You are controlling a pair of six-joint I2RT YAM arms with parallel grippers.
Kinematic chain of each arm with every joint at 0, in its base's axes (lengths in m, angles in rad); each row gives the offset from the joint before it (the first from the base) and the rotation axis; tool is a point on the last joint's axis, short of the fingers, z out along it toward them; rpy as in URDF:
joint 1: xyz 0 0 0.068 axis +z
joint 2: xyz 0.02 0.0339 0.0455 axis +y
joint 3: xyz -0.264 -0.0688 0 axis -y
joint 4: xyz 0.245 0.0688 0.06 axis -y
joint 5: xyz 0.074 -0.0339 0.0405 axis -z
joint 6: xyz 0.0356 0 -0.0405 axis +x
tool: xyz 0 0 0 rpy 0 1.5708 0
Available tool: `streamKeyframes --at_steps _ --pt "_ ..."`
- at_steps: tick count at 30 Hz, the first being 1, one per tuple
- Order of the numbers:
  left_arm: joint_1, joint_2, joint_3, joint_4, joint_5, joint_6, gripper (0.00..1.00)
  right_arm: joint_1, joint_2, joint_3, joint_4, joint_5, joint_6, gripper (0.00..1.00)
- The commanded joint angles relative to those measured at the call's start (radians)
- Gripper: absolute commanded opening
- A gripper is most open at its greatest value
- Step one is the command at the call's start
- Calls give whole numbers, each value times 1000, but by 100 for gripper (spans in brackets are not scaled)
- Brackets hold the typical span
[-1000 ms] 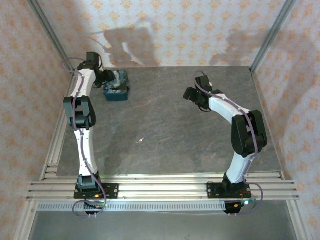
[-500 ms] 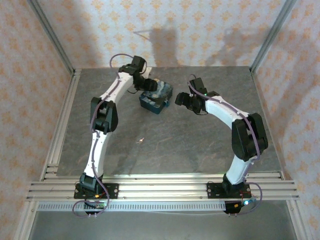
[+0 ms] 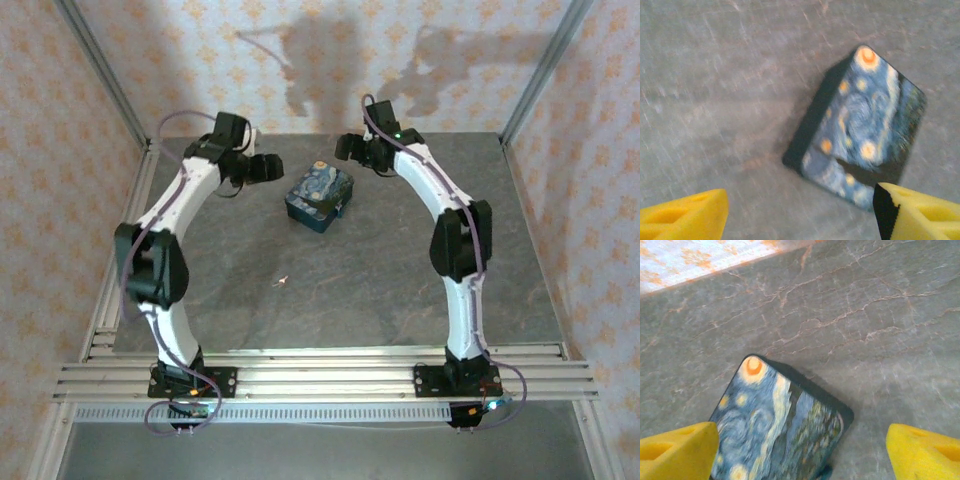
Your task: Unlock a padlock with a key
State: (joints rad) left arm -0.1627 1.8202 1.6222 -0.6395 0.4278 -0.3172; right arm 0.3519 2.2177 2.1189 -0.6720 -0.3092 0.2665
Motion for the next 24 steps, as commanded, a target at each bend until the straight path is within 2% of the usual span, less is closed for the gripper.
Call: streamKeyframes --at_steps 1,5,11,15,24 --pt "-49 -59 -257 273 107 -257 72 -4 115 154 -185 -11 -66 87" --pt "-122 -75 -395 452 135 -364 68 -7 177 208 -154 -71 -57 85" --pt "-150 40 -401 596 174 -451 63 0 186 148 -102 -176 -38 78" --pt "-132 146 -299 521 177 -405 62 17 157 48 -66 -204 -39 74" --pt "-45 290 -77 343 196 -285 48 50 -11 -289 101 -222 44 67"
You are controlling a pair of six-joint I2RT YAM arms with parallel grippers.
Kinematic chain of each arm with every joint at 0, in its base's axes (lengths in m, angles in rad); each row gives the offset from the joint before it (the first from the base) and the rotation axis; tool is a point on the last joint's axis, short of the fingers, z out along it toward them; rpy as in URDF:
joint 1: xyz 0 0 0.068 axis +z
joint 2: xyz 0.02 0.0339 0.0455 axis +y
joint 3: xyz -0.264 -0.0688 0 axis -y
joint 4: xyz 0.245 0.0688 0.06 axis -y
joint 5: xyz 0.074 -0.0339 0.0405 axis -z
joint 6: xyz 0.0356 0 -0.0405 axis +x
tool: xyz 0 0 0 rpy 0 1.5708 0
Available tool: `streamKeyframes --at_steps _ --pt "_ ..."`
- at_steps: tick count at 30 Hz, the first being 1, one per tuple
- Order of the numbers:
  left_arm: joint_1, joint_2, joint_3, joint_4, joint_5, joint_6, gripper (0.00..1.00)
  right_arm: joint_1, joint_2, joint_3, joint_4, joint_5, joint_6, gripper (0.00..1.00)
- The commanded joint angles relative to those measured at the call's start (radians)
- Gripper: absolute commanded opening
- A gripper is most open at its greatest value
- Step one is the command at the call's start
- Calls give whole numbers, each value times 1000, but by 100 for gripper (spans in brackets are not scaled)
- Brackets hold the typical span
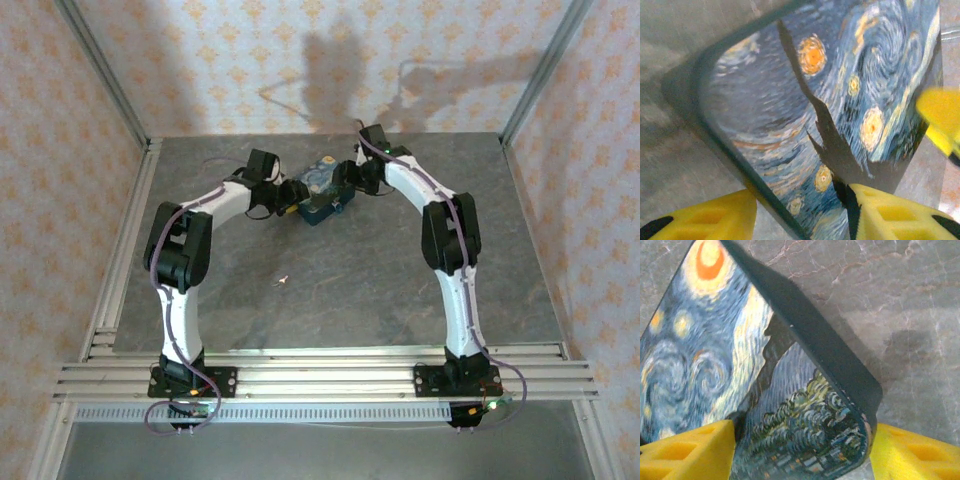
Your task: Unlock a padlock with a key
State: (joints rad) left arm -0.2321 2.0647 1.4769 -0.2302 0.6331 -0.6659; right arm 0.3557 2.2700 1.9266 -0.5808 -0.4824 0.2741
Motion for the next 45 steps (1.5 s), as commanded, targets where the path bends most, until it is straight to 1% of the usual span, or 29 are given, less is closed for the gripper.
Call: streamKeyframes --at_steps 1,4,7,10,12,14,19,21,23,24,27,29,32,36,39,42,45 --pt "29 62 98 -92 -7 80 47 53 -82 -131 26 -44 43 66" --pt "39 103 176 -156 1 121 46 75 -139 -218 58 -23 61 66" --pt "46 125 224 -187 -3 126 46 86 -176 -265 78 -8 87 67" --pt "47 123 256 -222 -21 167 48 86 -213 -276 60 52 101 71" --pt "50 108 272 -258 -41 191 51 86 -240 -263 25 97 100 74" --pt "54 82 278 -295 -64 218 54 85 -263 -240 -15 116 94 76" --pt "72 -27 253 -400 -166 310 62 85 -334 -225 -89 146 102 78" --pt "75 -91 221 -449 -224 362 64 86 -370 -255 -99 153 119 78" --pt "75 -146 166 -478 -257 411 65 86 -405 -306 -92 154 149 78" --pt "74 -206 126 -490 -270 429 66 88 -424 -342 -79 151 169 78" --pt "65 -315 -8 -520 -263 483 65 92 -483 -462 -22 129 234 78" --pt "42 -391 -110 -530 -270 505 64 98 -517 -538 23 126 271 78" --pt "-27 -480 -239 -552 -303 510 63 117 -541 -605 51 138 302 78" --pt "-119 -520 -354 -560 -322 460 62 152 -530 -619 52 145 314 78" --pt "-166 -536 -435 -526 -352 431 61 177 -509 -611 58 142 321 78" --pt "-195 -536 -488 -486 -360 421 58 195 -488 -606 71 131 331 78" --pt "-202 -513 -525 -432 -338 429 43 203 -473 -607 79 116 337 78"
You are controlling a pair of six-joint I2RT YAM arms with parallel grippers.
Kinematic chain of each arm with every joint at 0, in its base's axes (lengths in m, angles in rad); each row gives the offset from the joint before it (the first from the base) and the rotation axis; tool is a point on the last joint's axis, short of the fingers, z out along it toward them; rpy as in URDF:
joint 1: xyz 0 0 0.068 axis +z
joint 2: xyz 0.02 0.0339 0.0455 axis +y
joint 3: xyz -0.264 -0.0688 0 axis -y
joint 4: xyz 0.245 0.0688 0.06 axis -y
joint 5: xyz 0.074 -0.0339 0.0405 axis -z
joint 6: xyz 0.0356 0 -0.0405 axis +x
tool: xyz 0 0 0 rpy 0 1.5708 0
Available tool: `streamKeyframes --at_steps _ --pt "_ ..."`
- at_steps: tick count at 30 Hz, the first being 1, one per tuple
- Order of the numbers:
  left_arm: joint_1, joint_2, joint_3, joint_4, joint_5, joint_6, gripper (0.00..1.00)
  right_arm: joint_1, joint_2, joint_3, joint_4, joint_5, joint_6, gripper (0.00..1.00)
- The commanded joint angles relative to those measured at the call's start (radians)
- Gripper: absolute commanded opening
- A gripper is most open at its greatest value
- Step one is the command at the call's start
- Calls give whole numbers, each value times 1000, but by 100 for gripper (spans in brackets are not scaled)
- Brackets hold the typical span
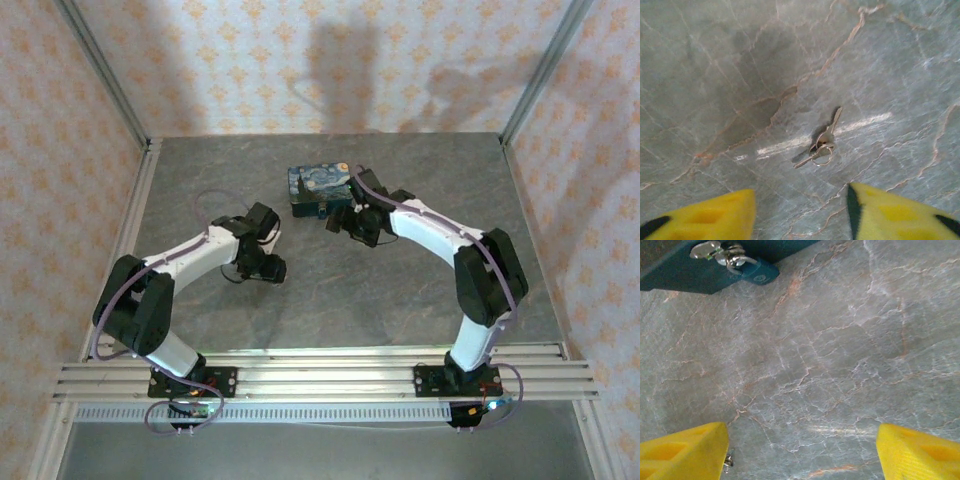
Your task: Unlock a padlock with a key
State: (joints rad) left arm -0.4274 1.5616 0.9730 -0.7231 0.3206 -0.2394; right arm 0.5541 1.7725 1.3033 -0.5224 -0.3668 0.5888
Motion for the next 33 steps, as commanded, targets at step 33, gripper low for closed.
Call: streamKeyframes --at_steps 33 --pt "-91 198 62 79 -78 78 37 6 22 -7 7 17 11 78"
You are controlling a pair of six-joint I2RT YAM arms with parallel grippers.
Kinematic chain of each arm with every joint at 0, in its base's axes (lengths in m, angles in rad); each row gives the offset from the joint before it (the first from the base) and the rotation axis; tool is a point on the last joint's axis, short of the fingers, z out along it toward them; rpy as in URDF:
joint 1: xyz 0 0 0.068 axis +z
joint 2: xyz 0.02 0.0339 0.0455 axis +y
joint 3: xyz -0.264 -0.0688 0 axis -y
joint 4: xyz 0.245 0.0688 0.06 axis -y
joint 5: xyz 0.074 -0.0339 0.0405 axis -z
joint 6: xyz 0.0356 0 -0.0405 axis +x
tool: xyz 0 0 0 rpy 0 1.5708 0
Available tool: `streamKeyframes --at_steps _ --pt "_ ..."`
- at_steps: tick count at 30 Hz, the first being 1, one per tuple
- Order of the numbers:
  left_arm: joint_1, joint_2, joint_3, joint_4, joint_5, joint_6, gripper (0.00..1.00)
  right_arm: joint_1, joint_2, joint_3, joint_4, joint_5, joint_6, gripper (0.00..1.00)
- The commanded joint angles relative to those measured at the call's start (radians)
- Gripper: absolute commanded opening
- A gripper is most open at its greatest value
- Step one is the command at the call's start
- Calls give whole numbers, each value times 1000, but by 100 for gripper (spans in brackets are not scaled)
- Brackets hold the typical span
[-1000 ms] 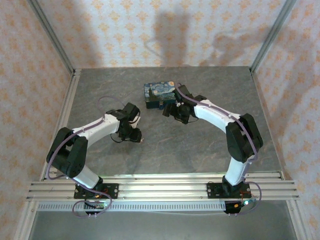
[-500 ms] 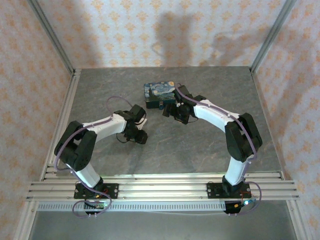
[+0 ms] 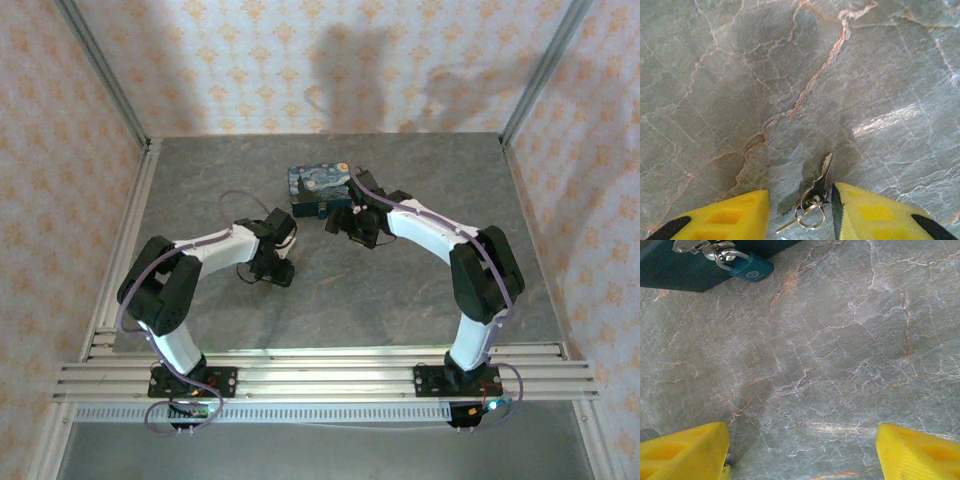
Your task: Unlock a padlock with a key
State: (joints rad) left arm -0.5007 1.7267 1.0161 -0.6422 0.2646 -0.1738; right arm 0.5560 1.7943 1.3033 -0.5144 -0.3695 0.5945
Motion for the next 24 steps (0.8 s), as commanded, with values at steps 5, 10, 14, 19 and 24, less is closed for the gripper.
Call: streamKeyframes --at_steps 5,10,14,19,24 --pt "-30 38 15 -13 -25 11 30 4 -7 -15 -2 28 5 78" --pt "-36 26 -12 6 -11 -2 23 4 -15 -24 2 39 9 78" --pt "-36 12 -50 44 4 -10 11 4 -22 -34 6 49 17 78" --pt "-36 -26 -96 101 14 -10 0 -6 -39 -58 25 55 48 78" --pt "-36 -66 -124 152 53 13 0 -38 -65 -103 93 21 109 78"
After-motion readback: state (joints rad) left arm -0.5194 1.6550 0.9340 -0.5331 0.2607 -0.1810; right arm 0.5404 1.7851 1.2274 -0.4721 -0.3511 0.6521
